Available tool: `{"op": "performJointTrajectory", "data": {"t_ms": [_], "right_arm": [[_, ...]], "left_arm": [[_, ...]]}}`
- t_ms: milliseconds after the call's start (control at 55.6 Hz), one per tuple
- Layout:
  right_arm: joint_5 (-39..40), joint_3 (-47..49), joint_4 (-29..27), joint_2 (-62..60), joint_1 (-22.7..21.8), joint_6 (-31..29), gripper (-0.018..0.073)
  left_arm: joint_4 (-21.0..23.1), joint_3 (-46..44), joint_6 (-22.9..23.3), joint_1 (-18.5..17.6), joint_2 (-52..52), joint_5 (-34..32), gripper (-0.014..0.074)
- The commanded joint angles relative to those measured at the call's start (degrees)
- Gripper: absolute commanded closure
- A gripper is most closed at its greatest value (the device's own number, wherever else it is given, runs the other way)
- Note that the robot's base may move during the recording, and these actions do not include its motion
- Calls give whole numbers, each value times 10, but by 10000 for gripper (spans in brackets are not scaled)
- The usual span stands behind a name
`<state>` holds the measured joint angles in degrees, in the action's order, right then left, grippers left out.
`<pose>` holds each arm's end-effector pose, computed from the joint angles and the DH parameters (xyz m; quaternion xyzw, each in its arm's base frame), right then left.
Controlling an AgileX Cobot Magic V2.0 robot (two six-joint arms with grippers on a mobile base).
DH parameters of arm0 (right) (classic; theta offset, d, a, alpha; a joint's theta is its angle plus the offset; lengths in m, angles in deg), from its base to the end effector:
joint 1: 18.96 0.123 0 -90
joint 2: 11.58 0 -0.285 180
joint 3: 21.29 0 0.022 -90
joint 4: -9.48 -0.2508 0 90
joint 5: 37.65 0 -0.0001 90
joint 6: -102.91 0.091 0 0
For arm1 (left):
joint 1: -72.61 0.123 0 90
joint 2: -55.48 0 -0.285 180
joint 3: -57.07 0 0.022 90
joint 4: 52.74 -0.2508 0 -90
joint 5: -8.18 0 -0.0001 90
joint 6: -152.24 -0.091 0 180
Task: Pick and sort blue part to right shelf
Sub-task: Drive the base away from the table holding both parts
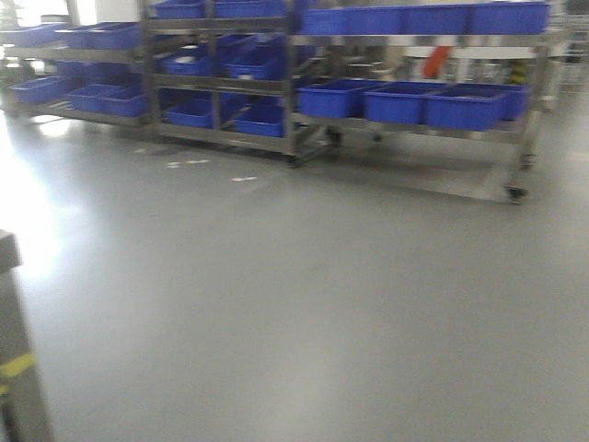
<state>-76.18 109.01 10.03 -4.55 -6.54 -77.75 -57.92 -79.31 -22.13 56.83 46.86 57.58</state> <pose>0.0054 0.0006 0.3054 -0.0849 0.7339 0.0643 0.6708 -0.0060 0.0082 0.3185 0.0696 0.7712 -0.0728 0.6285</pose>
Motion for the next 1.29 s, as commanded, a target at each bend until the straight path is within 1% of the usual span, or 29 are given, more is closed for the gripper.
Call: {"op": "performJointTrajectory", "data": {"t_ms": [0, 1277], "right_arm": [[54, 16, 4, 9, 0, -5, 332], [54, 16, 4, 8, 0, -5, 332]], "left_arm": [[-2, -14, 1, -3, -11, -49, 207], [-2, -14, 1, -3, -11, -49, 207]]}}
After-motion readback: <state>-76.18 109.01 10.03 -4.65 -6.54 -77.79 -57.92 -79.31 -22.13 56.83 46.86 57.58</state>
